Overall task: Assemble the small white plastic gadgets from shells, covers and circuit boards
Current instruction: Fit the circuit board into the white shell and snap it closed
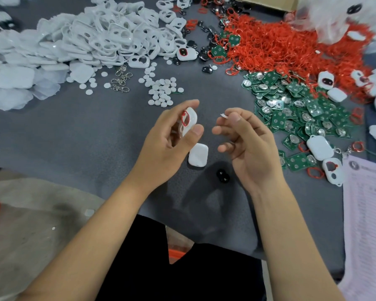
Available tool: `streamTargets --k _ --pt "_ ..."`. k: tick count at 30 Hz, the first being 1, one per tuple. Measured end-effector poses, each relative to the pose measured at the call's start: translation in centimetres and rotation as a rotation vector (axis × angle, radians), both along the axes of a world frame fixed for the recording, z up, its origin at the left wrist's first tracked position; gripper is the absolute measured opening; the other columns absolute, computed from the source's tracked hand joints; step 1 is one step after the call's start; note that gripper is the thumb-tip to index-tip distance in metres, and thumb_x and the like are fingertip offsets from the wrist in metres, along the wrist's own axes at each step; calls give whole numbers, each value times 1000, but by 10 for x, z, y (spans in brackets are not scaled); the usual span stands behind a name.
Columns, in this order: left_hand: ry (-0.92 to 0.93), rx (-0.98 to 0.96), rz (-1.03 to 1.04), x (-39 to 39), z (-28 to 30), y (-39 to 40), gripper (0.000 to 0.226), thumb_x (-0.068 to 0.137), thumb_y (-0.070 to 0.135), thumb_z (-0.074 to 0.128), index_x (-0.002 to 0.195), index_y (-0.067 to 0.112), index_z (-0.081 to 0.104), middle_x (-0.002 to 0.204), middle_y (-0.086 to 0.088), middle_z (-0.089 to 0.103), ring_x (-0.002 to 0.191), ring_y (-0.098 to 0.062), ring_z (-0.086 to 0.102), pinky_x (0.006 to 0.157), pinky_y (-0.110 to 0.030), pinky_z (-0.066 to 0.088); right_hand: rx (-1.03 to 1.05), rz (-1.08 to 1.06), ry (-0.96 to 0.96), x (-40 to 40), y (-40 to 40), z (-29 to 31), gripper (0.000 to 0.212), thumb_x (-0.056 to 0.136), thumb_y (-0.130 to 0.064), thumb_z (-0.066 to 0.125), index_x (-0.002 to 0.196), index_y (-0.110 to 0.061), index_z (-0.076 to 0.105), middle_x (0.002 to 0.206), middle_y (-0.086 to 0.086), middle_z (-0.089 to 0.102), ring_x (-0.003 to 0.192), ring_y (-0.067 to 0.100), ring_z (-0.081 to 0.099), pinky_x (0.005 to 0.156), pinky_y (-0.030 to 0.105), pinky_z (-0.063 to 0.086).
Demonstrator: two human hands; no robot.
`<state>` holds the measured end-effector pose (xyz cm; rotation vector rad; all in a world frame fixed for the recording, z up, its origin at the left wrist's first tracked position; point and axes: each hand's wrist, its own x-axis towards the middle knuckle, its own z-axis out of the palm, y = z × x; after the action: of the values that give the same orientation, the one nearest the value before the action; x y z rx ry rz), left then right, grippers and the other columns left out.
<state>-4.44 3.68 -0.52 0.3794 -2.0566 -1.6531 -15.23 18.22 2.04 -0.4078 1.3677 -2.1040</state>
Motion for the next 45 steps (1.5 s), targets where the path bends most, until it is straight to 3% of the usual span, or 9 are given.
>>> streamTargets --k 3,7,16,21,26,29,31,37,45 --pt "39 75 -28 0 2 -1 49 103 26 66 149 28 51 127 -12 56 115 -13 64 100 -24 50 19 0 21 1 -1 -2 13 100 -2 60 99 -13 67 87 4 72 77 13 71 53 21 55" --pt "72 163 -46 -1 1 -1 40 100 14 69 139 18 57 120 0 70 116 -15 69 98 -24 53 66 -19 66 1 -3 -4 20 100 -1 61 113 -12 71 89 1 72 78 11 66 53 22 55" --pt "72 222 -33 -1 2 0 39 95 16 76 131 16 63 115 8 76 106 -9 73 89 -18 55 124 -70 134 3 -3 -6 16 103 -7 59 104 -14 74 87 4 72 77 16 68 51 26 53" --pt "82 194 -13 -1 0 -1 41 97 22 75 135 28 61 113 1 73 100 -21 74 90 -35 60 144 -92 202 3 -6 -10 20 99 -3 66 113 -16 72 91 5 76 76 14 70 52 25 55" --pt "47 198 31 -3 -4 -2 39 97 18 75 132 26 62 115 -1 76 104 -19 75 97 -47 60 207 -105 368 6 -9 -11 16 95 -4 71 96 -19 76 85 0 76 71 13 70 46 24 53" --pt "29 177 39 -4 -5 0 38 97 18 75 133 16 62 115 2 77 105 -15 75 95 -36 60 193 -82 368 7 -9 -11 22 97 -5 68 95 -26 76 83 -2 74 71 12 68 45 25 52" --pt "28 166 42 -4 -5 2 38 97 16 74 133 14 62 114 1 77 105 -15 75 93 -32 60 183 -78 333 7 -9 -12 16 99 -7 66 101 -20 75 82 2 74 72 14 69 45 26 53" --pt "29 180 26 -4 -3 2 36 98 10 72 133 11 61 113 -3 77 104 -17 76 94 -35 60 151 -75 266 6 -9 -11 14 102 -10 64 103 -18 75 83 6 72 74 14 66 47 25 54" --pt "11 162 34 -3 -1 2 37 98 8 72 133 12 61 112 0 78 103 -14 75 89 -26 59 85 -35 167 6 -6 -10 12 102 -7 59 104 -12 71 89 9 73 78 18 70 49 27 55"
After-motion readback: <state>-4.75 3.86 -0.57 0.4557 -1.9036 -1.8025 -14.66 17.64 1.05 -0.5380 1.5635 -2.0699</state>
